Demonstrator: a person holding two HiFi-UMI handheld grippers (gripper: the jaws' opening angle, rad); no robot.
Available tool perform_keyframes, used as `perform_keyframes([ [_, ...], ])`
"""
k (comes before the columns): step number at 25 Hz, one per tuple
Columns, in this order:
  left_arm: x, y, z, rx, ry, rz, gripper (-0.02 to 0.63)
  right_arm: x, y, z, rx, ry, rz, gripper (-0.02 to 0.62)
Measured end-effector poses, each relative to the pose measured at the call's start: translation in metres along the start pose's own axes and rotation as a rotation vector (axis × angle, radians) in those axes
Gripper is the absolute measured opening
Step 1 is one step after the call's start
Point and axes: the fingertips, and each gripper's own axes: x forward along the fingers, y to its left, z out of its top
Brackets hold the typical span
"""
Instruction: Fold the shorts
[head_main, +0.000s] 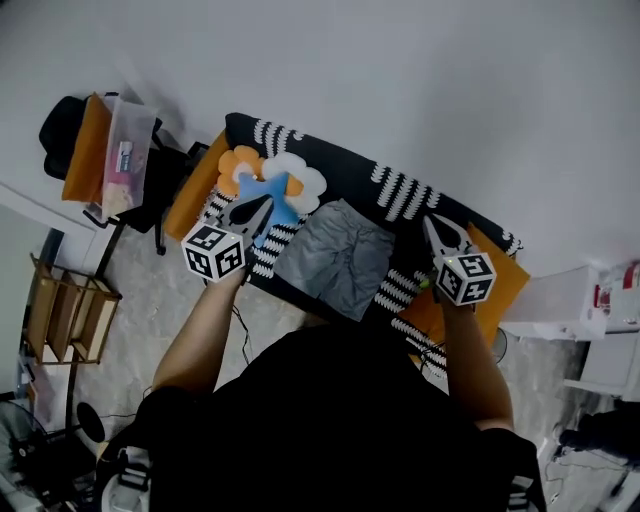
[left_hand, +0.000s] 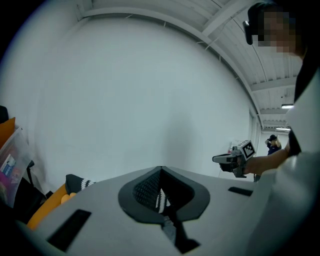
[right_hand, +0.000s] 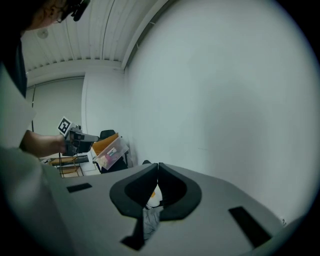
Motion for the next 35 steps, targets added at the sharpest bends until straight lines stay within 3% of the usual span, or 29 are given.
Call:
perform_keyframes([
  [8, 0.025, -0.036, 0.004, -0.012, -0.017, 0.137, 0.015, 0.008, -0.06, 0.01, -0.067, 0.015, 0.135, 0.008],
  [15, 0.025, -0.06, 0.009, -0.026, -0.037, 0.243, 0.015, 0.021, -0.085, 0.023, -0.101, 0.014, 0.228, 0.008],
  [26, -0.013, -0.073, 0.001, -0.04, -0.043, 0.383, 0.015, 0.048, -0.069, 0.03, -0.171, 0.022, 0.377, 0.008],
  [35, -0.049, -0.053, -0.045, -0.076, 0.019, 0.498, 0.015, 0.086, -0.043, 0.007, -0.3, 0.1, 0.48, 0.024],
])
